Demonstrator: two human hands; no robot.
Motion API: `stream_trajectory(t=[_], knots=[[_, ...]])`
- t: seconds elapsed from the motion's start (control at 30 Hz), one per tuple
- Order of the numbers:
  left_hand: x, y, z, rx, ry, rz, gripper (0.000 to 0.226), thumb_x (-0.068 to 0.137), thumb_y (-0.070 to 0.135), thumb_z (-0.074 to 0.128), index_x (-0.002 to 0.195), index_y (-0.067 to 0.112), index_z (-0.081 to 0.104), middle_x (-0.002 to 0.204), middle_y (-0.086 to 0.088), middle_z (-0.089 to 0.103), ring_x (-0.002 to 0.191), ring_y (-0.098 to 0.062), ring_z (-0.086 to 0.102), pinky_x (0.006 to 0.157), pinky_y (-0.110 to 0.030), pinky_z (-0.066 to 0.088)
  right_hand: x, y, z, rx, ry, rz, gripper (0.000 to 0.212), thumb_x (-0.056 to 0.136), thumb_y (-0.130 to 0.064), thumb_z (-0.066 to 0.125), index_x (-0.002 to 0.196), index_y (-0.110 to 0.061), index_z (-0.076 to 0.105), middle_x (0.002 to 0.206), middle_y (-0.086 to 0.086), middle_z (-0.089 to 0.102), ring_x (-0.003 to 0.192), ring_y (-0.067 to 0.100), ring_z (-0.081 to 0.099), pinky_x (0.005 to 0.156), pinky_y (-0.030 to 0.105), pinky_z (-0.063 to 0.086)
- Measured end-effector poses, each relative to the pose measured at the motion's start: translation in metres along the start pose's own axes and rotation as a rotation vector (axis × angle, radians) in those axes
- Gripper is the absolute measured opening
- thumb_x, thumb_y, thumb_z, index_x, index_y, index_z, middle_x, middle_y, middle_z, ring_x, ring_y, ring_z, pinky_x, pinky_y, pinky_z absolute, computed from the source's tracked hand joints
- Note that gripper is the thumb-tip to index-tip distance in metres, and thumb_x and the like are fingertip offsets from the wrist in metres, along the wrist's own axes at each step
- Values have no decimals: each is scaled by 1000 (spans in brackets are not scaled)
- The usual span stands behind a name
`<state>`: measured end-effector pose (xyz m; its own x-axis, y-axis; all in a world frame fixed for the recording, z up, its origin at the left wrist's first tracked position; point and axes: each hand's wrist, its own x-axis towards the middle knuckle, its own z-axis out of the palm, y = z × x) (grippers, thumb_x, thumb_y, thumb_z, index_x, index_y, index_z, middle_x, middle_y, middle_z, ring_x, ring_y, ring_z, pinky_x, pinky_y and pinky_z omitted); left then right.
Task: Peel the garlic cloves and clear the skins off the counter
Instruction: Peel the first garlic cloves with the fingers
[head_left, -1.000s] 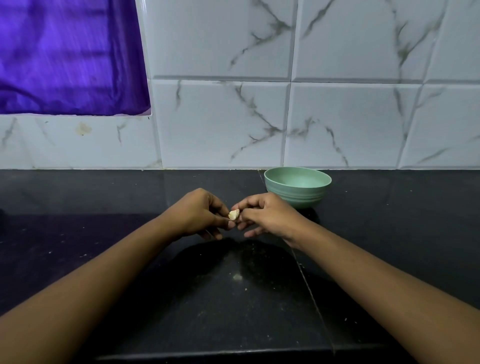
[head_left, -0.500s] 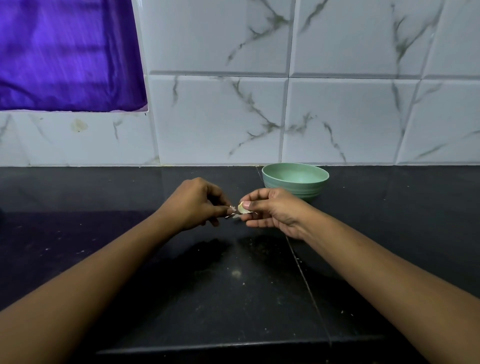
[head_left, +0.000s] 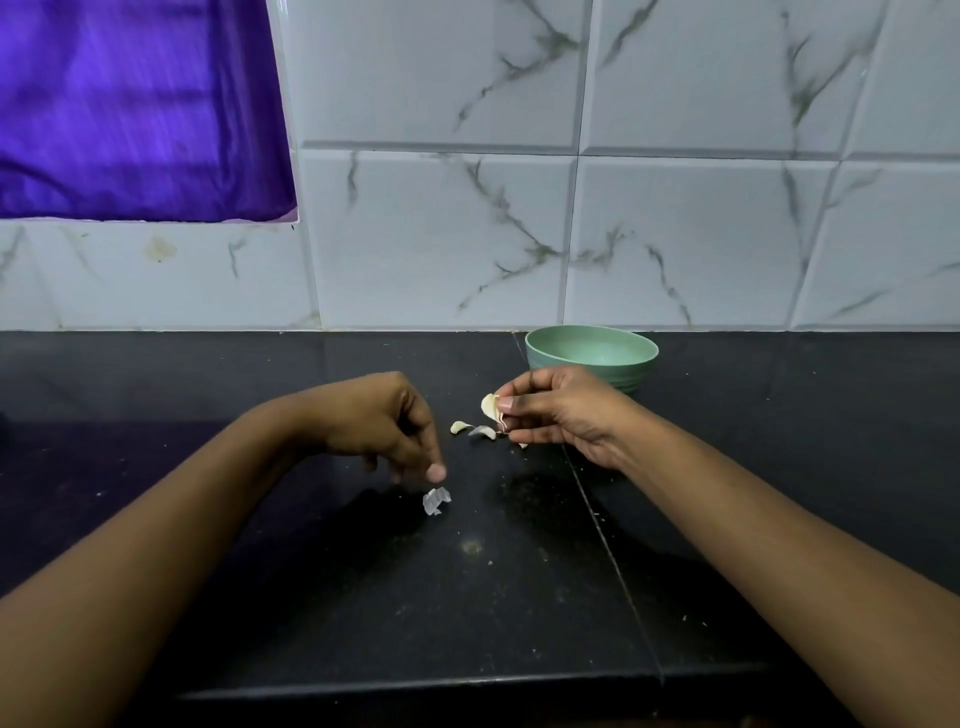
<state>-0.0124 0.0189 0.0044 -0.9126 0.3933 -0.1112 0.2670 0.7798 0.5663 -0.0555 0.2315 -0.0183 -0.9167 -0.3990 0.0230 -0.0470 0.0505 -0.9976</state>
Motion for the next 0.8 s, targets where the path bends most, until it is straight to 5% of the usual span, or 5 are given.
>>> stream_trajectory(t=[0.17, 0.5, 0.8], knots=[[12, 3, 13, -350, 372, 27, 16, 81, 23, 73, 96, 20, 69, 80, 2, 74, 71, -8, 69, 56, -21, 51, 0, 1, 3, -8, -5, -36, 12, 82, 4, 65, 80, -7, 62, 73, 6, 64, 55, 5, 64, 55, 16, 55], [29, 9, 37, -679, 460, 96, 6, 79, 6, 73, 80, 11, 71, 69, -6, 73, 63, -9, 68, 62, -18, 55, -2, 1, 6, -2, 25, -97, 12, 79, 3, 68, 73, -6, 63, 59, 0, 65, 54, 6, 64, 55, 16, 55], [30, 10, 39, -660, 502, 174, 4, 77, 6, 72, 80, 8, 72, 73, -10, 73, 64, -12, 68, 68, -24, 58, -3, -2, 5, -23, 48, -116, 11, 77, 5, 70, 71, -4, 66, 57, 2, 65, 54, 8, 64, 52, 16, 53]])
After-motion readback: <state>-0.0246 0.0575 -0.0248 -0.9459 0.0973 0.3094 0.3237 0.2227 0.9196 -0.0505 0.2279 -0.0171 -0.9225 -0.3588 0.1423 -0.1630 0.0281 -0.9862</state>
